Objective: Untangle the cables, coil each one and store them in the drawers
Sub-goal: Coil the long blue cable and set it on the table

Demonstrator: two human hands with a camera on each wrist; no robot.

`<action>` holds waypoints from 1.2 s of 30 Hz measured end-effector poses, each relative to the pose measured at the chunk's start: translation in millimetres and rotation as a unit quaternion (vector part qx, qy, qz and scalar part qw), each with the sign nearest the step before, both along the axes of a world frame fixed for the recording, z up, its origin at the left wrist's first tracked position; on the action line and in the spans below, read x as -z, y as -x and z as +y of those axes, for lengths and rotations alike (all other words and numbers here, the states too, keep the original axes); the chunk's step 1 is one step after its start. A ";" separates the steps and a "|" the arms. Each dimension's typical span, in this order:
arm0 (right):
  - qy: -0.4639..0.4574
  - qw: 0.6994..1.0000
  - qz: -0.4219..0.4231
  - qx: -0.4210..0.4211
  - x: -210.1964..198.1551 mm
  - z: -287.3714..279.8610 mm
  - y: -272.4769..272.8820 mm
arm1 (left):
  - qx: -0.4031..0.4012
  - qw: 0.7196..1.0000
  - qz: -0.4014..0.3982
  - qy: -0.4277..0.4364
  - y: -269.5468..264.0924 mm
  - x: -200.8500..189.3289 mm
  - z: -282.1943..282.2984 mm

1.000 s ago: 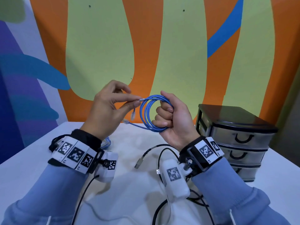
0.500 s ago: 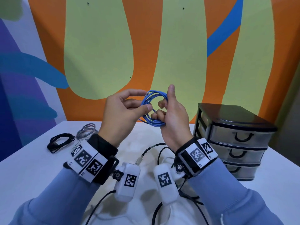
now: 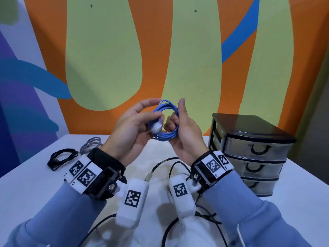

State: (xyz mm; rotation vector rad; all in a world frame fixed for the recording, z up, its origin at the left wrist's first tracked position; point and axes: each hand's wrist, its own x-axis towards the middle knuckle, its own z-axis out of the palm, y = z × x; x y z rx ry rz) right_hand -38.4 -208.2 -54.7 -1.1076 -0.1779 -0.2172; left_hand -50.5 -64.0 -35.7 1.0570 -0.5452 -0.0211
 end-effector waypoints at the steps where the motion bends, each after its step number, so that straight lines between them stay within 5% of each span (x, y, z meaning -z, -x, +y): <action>1: -0.027 0.999 -0.013 -0.022 -2.1 0.1 1.4 | -0.020 0.999 -0.024 -0.022 -1.4 0.1 -0.1; 7: -0.165 0.977 -0.031 -0.135 -8.8 -0.5 3.0 | -0.195 0.927 -0.217 -0.235 -6.9 4.4 10.1; 11: -0.208 0.969 -0.032 -0.127 -8.1 -9.5 -3.5 | -0.365 0.781 -0.351 -0.365 -12.5 9.2 12.6; 13: -0.205 0.972 -0.039 -0.112 -6.8 -9.4 -4.6 | -0.391 0.759 -0.349 -0.387 -9.1 8.2 11.4; 16: -0.191 0.973 -0.050 -0.117 -8.5 -5.8 -4.4 | -0.382 0.781 -0.306 -0.388 -6.1 8.0 10.0; 19: -0.232 0.960 -0.051 -0.147 -13.5 -14.6 -4.8 | -0.253 0.882 -0.226 -0.327 -9.3 2.3 14.0; 21: -0.258 0.951 -0.047 -0.164 -16.1 -21.8 -5.0 | -0.170 0.923 -0.179 -0.294 -7.7 -2.0 16.9; 25: -0.281 0.948 -0.037 -0.148 -16.1 -21.8 -4.5 | -0.154 0.929 -0.155 -0.300 -3.6 -3.0 16.2; 29: -0.296 0.950 -0.032 -0.094 -16.1 -24.3 -1.6 | -0.160 0.931 -0.025 -0.327 -5.6 -2.2 16.5; 32: -0.282 0.957 -0.031 -0.066 -16.6 -21.7 3.4 | -0.093 0.927 0.051 -0.359 -5.8 -0.4 17.0; 36: -0.257 0.965 -0.022 -0.041 -15.5 -14.5 5.9 | -0.042 0.962 0.058 -0.262 -6.7 6.1 11.1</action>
